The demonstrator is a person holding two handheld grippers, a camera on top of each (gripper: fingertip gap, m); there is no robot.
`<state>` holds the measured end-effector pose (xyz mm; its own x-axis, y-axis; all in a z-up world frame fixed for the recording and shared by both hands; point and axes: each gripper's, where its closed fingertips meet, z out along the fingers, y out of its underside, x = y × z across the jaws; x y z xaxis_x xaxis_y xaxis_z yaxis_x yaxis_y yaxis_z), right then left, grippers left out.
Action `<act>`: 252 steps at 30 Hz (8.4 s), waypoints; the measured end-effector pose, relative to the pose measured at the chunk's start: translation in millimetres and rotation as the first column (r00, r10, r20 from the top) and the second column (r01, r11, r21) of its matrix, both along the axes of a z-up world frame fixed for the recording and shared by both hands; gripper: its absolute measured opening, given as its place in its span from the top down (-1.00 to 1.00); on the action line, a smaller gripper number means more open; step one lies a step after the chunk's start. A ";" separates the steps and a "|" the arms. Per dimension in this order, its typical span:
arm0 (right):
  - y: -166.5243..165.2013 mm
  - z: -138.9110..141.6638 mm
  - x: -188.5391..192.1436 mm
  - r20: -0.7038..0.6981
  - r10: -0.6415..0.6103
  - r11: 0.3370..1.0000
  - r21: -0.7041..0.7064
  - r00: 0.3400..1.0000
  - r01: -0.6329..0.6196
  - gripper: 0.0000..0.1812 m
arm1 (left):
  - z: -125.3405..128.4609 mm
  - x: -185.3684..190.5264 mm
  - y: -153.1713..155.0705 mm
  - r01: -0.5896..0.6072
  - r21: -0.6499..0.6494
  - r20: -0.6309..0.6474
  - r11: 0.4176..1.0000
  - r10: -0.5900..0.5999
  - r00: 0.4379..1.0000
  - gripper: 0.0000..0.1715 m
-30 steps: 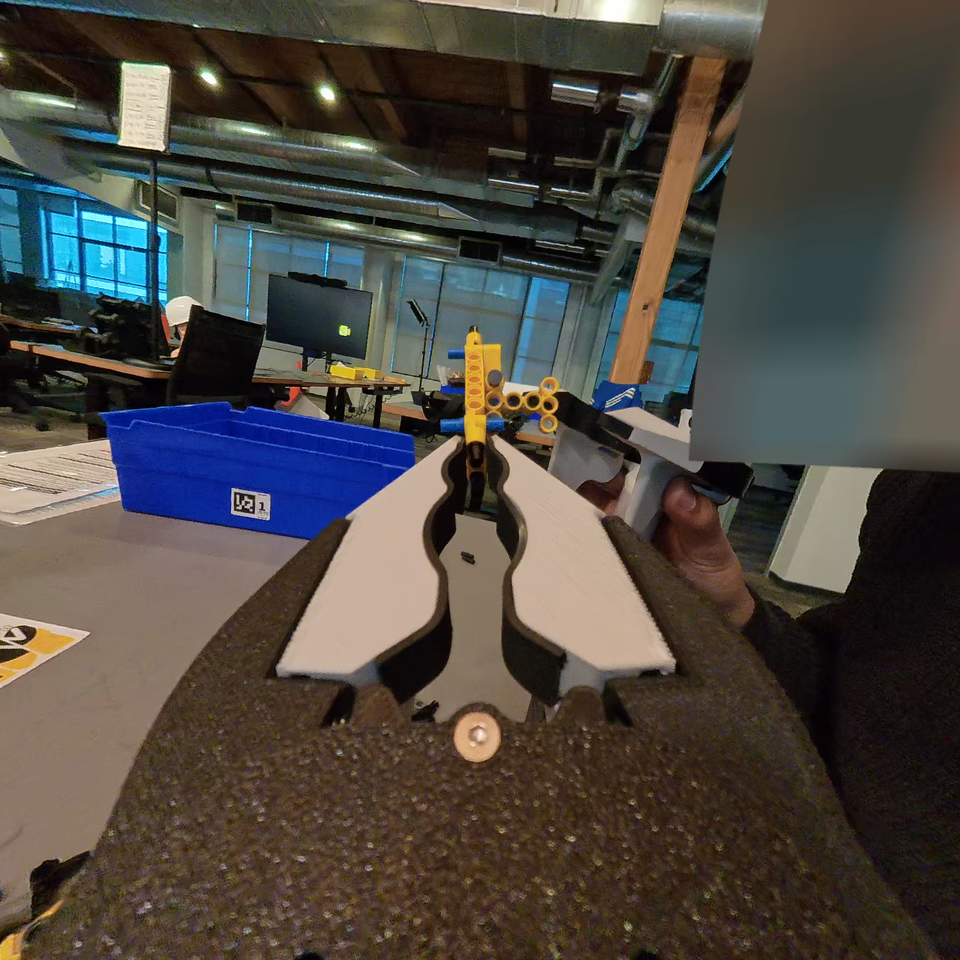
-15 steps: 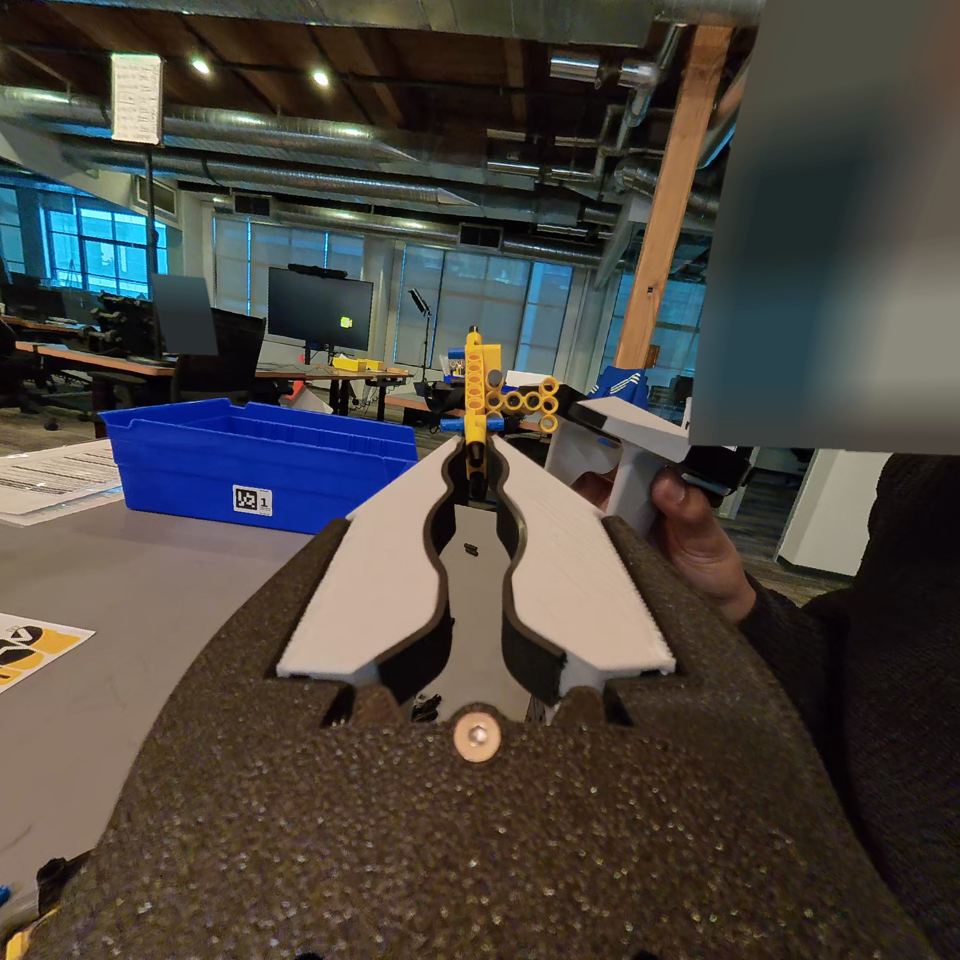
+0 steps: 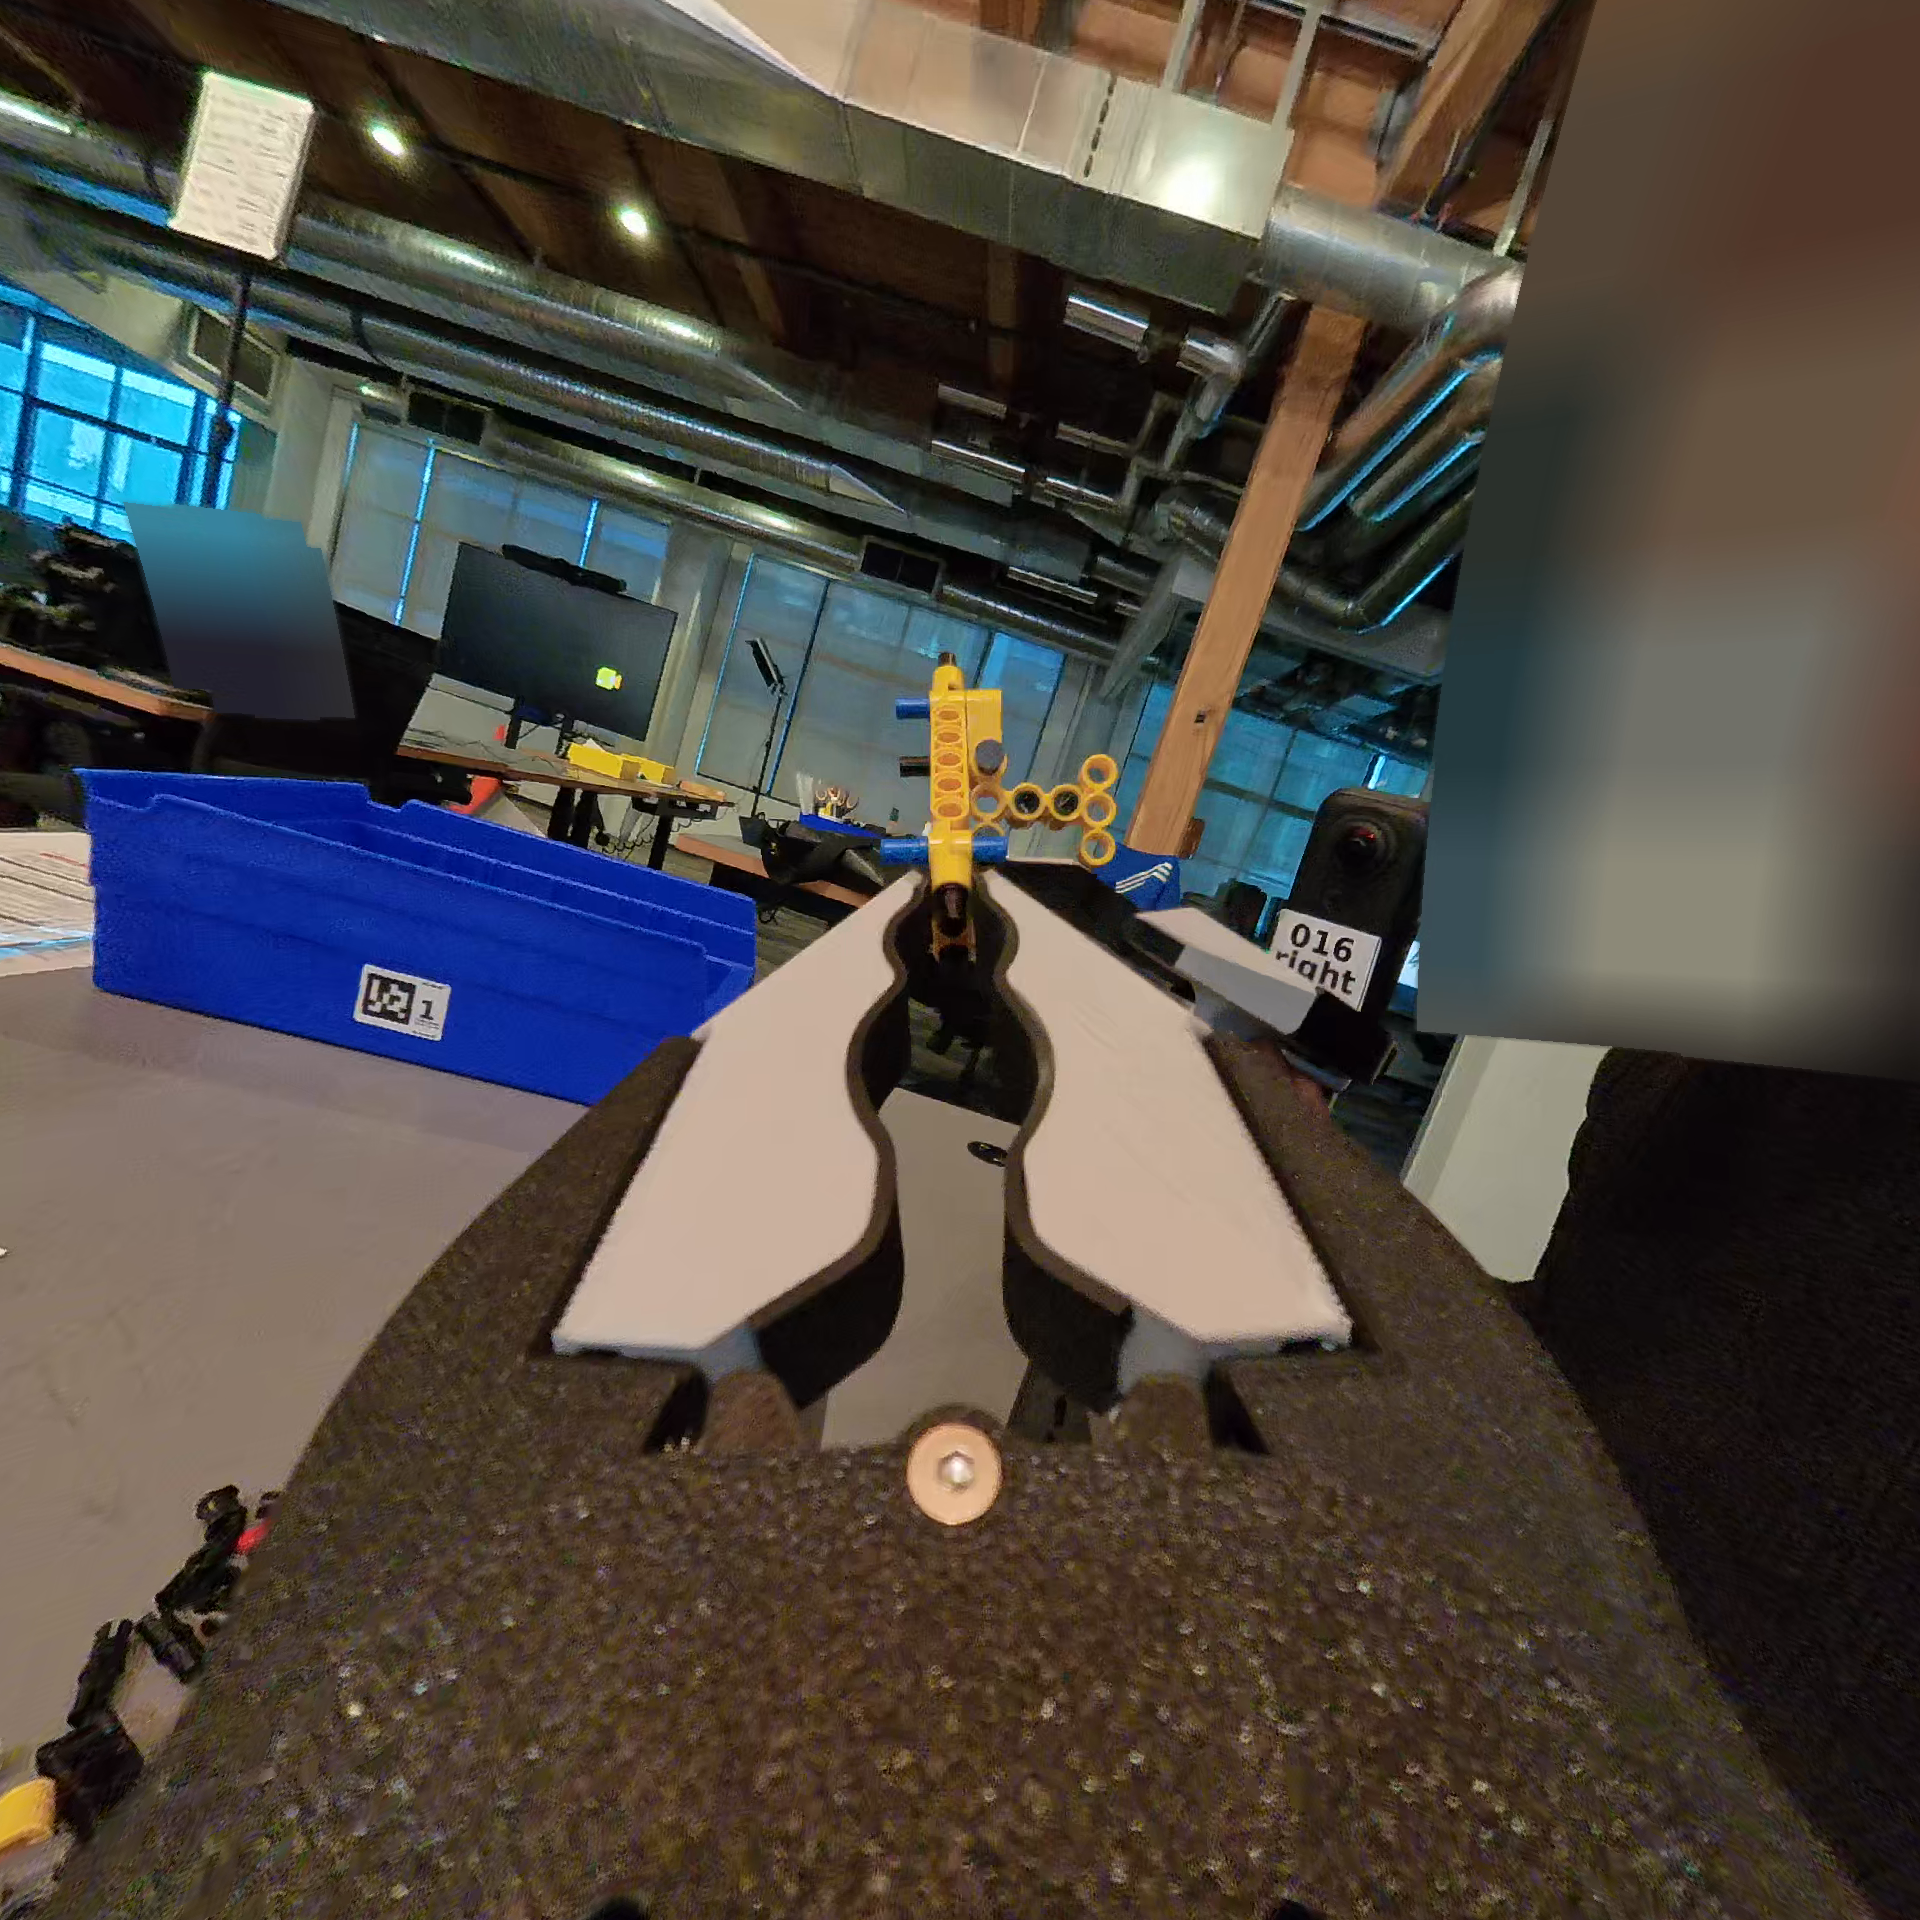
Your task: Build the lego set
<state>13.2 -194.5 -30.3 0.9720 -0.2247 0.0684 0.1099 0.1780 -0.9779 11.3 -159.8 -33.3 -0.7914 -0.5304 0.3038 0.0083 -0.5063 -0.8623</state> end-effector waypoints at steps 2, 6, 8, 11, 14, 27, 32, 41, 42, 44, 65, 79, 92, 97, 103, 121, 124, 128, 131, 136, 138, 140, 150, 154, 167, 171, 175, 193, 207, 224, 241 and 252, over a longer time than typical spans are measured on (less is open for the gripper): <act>2.8 -2.3 -0.8 -0.007 0.010 1.000 0.000 1.000 -0.010 0.58 | -0.1 -0.5 -1.1 0.011 -0.002 -0.001 1.000 -0.011 1.000 0.93; 3.8 -1.8 -2.2 -0.014 0.027 1.000 0.013 1.000 -0.027 0.56 | -0.8 -1.5 -4.7 0.028 0.006 -0.002 1.000 -0.028 1.000 0.93; 3.9 -1.4 -3.3 -0.010 0.031 0.999 0.014 0.999 -0.031 0.56 | -1.0 -1.7 -5.4 0.032 0.006 -0.003 0.999 -0.032 0.999 0.92; 4.8 -1.6 -5.0 -0.002 0.032 0.999 0.009 0.999 -0.032 0.56 | -1.4 -1.4 -5.6 0.033 0.007 -0.005 0.999 -0.033 0.999 0.92; 5.9 -2.5 -6.1 0.001 0.035 0.999 0.004 0.999 -0.035 0.55 | -2.2 -1.2 -7.3 0.037 0.013 -0.009 0.999 -0.037 0.999 0.93; 6.8 -3.3 -8.3 0.007 0.039 0.999 -0.006 0.999 -0.039 0.56 | -4.9 -0.8 -11.4 0.010 0.064 -0.003 0.998 -0.009 1.000 0.93; 6.5 -3.9 -7.1 0.001 0.037 0.999 -0.007 0.999 -0.037 0.55 | -4.9 -0.7 -11.7 -0.006 0.079 0.004 0.997 0.006 1.000 0.92; 6.4 -5.9 -4.2 -0.007 0.020 1.000 -0.013 1.000 -0.020 0.55 | -5.8 2.4 -6.9 -0.043 0.080 -0.003 0.996 0.044 0.999 0.92; 6.5 -6.3 -3.6 -0.011 0.018 1.000 -0.012 1.000 -0.019 0.55 | -6.0 2.8 -6.4 -0.052 0.085 -0.002 0.995 0.052 0.999 0.92; 6.7 -7.1 -2.6 -0.019 0.016 1.000 -0.011 1.000 -0.017 0.54 | -7.3 4.3 -6.1 -0.071 0.100 -0.005 0.992 0.072 0.997 0.92; -3.9 -5.2 13.3 -0.036 -0.044 0.999 0.010 0.998 0.045 0.64 | -14.7 6.8 -16.8 -0.201 0.282 0.065 0.938 0.191 0.980 0.92; -6.2 -1.7 13.3 -0.007 -0.063 0.998 0.019 0.998 0.063 0.64 | -15.3 8.7 -13.0 -0.224 0.283 0.060 0.933 0.216 0.975 0.92; -20.7 9.1 23.6 0.081 -0.184 0.983 0.016 0.980 0.183 0.56 | -19.7 8.0 -20.1 -0.337 0.416 0.154 0.844 0.300 0.941 0.93; -20.3 3.0 35.9 -0.136 -0.110 0.992 0.047 0.985 0.118 0.20 | -19.5 2.5 -30.3 -0.446 0.502 0.294 0.741 0.339 0.894 0.93; -16.7 -3.0 37.3 -0.165 -0.104 0.994 0.014 0.981 0.108 0.20 | -20.9 1.7 -35.1 -0.489 0.530 0.346 0.692 0.350 0.871 0.93; -19.5 -3.8 39.1 -0.159 -0.109 0.994 -0.021 0.981 0.107 0.36 | -20.3 2.7 -32.9 -0.506 0.528 0.352 0.682 0.366 0.861 0.93; -21.6 -1.1 38.9 -0.163 -0.095 0.995 -0.003 0.982 0.096 0.36 | -20.2 3.8 -30.7 -0.495 0.519 0.332 0.697 0.369 0.868 0.93; -21.1 -3.6 38.5 -0.167 -0.076 0.997 -0.020 0.983 0.074 0.37 | -19.5 4.9 -27.4 -0.486 0.505 0.312 0.713 0.375 0.873 0.93; -22.5 -5.5 40.6 -0.208 -0.042 0.999 -0.002 0.977 0.042 0.48 | -19.0 5.0 -26.1 -0.486 0.499 0.308 0.717 0.378 0.873 0.93; -22.0 -12.0 42.6 -0.342 0.084 0.996 0.054 0.936 -0.069 0.66 | -18.5 4.0 -27.2 -0.499 0.503 0.325 0.705 0.380 0.866 0.93; -19.9 -14.0 41.1 -0.391 0.141 0.990 0.085 0.910 -0.117 0.67 | -18.7 3.8 -28.0 -0.502 0.508 0.331 0.700 0.380 0.864 0.93; -17.6 -15.8 39.2 -0.429 0.188 0.982 0.110 0.884 -0.155 0.69 | -19.3 3.8 -29.0 -0.501 0.511 0.332 0.698 0.377 0.865 0.93; -17.4 -20.5 39.1 -0.517 0.305 0.952 0.182 0.800 -0.245 0.92 | -22.1 3.0 -34.4 -0.509 0.538 0.357 0.672 0.365 0.860 0.93; -16.9 -24.1 40.4 -0.493 0.262 0.965 0.128 0.830 -0.229 0.92 | -22.8 3.9 -33.4 -0.489 0.533 0.333 0.690 0.360 0.871 0.93; -20.3 -40.0 47.7 -0.267 0.035 0.983 -0.165 0.963 -0.082 0.92 | -33.0 10.8 -33.6 -0.398 0.547 0.218 0.736 0.334 0.917 0.93; -21.4 -47.4 50.2 -0.195 -0.008 0.967 -0.250 0.981 -0.042 0.92 | -38.0 14.7 -32.1 -0.351 0.543 0.151 0.763 0.323 0.934 0.92; -21.4 -56.3 51.4 -0.101 -0.035 0.942 -0.336 0.994 -0.001 0.92 | -41.2 18.2 -28.4 -0.309 0.522 0.084 0.795 0.313 0.946 0.92; -30.6 -102.7 51.7 0.143 0.005 0.747 -0.658 0.990 0.091 0.92 | -70.3 31.4 -31.4 -0.130 0.518 -0.147 0.846 0.238 0.960 0.91; -29.2 -110.0 53.4 0.107 0.008 0.743 -0.667 0.994 0.065 0.92 | -74.7 33.5 -31.0 -0.109 0.515 -0.176 0.850 0.229 0.957 0.92; -53.3 -125.7 50.9 -0.018 0.031 0.659 -0.751 0.999 -0.034 0.92 | -103.0 34.9 -48.6 0.110 0.490 -0.370 0.865 0.092 0.925 0.90; -71.4 -122.5 72.8 -0.065 -0.043 0.712 -0.702 0.997 -0.015 1.00 | -126.4 40.8 -45.7 0.167 0.532 -0.468 0.830 0.125 0.875 0.91; -53.4 -43.4 96.4 0.042 -0.072 0.923 -0.376 0.997 0.083 1.00 | -90.0 48.8 -24.3 0.053 0.523 -0.363 0.851 0.166 0.917 0.90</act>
